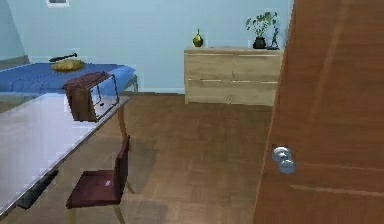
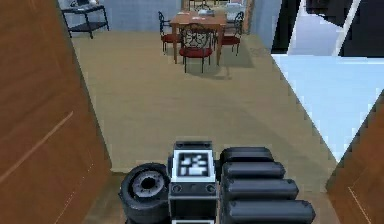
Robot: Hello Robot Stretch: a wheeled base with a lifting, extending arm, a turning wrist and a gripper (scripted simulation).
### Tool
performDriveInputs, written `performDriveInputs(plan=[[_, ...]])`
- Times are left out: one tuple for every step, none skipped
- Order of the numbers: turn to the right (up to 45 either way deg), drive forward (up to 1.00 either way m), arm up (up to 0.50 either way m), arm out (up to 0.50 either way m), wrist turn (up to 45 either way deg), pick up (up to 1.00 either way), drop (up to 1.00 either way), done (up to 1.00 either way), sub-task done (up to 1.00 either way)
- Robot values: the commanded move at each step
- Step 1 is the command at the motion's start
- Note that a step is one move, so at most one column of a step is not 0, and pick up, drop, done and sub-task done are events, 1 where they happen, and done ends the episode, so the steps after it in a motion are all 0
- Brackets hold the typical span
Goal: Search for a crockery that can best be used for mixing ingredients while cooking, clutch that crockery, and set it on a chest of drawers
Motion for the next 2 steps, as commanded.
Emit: performDriveInputs(plan=[[0.0, 0.25, 0.00, 0.00, 0.0, 0.00, 0.00, 0.00, 0.00], [6.0, 0.00, 0.00, 0.00, 0.0, 0.00, 0.00, 0.00, 0.00]])
